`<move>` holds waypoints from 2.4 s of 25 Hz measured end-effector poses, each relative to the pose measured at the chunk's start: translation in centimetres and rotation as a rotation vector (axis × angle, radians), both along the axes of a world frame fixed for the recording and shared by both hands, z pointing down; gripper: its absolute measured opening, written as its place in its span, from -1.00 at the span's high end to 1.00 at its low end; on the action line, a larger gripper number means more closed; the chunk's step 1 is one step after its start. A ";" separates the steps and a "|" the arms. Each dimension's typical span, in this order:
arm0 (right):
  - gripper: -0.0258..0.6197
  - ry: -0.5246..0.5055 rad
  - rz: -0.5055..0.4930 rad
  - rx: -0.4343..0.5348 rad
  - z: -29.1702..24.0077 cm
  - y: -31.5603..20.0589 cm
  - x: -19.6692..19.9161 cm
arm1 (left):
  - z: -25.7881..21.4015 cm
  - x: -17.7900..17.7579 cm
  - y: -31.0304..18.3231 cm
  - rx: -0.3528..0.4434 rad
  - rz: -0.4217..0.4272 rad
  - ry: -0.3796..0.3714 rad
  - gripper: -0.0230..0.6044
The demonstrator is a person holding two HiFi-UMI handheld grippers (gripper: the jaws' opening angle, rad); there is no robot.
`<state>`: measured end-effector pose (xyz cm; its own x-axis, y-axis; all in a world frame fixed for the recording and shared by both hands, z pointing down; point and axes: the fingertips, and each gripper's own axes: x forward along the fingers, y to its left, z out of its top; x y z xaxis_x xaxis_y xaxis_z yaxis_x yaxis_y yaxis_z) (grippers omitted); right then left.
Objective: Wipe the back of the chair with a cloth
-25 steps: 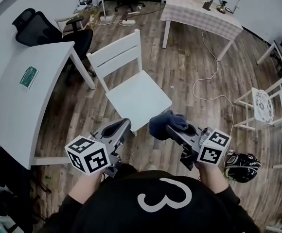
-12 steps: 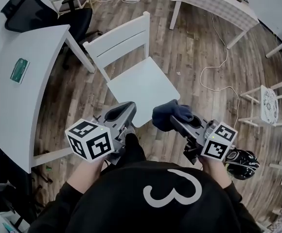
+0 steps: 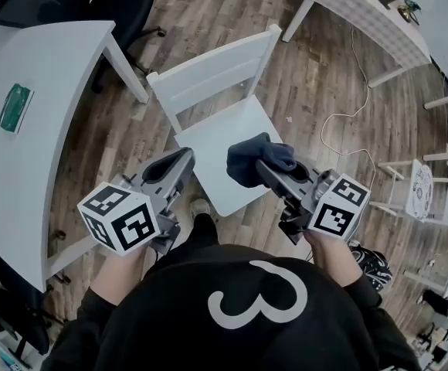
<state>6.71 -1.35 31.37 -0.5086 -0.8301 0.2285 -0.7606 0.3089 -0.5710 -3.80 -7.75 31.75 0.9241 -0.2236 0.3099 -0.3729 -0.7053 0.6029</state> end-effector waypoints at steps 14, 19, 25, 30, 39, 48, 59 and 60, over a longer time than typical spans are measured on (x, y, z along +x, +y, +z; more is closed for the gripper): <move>0.77 0.174 -0.080 -0.002 3.5 -13.8 -4.5 | 2.5 -5.2 -6.6 -0.057 -0.177 -0.015 0.88; 0.77 0.200 -0.111 -0.007 5.4 -17.5 -4.8 | 2.9 -7.2 -7.2 -0.067 -0.318 -0.044 0.88; 0.77 0.222 -0.167 -0.006 7.2 -20.9 -5.8 | 3.7 -7.9 -6.1 -0.116 -0.464 -0.059 0.88; 0.77 0.207 -0.219 -0.017 8.3 -22.1 -7.0 | 3.9 -8.6 -5.6 -0.133 -0.559 -0.070 0.88; 0.77 0.174 -0.234 -0.029 9.6 -23.6 -7.7 | 4.9 -9.8 -3.9 -0.171 -0.677 -0.097 0.88; 0.77 0.168 -0.203 -0.018 9.8 -23.8 -7.8 | 4.3 -10.4 -3.3 -0.163 -0.720 -0.101 0.88; 0.77 0.168 -0.212 -0.017 9.8 -23.9 -7.6 | 4.2 -10.2 -2.1 -0.165 -0.749 -0.089 0.88; 0.77 0.167 -0.214 -0.018 9.8 -23.9 -7.6 | 4.1 -10.2 -2.0 -0.164 -0.751 -0.088 0.88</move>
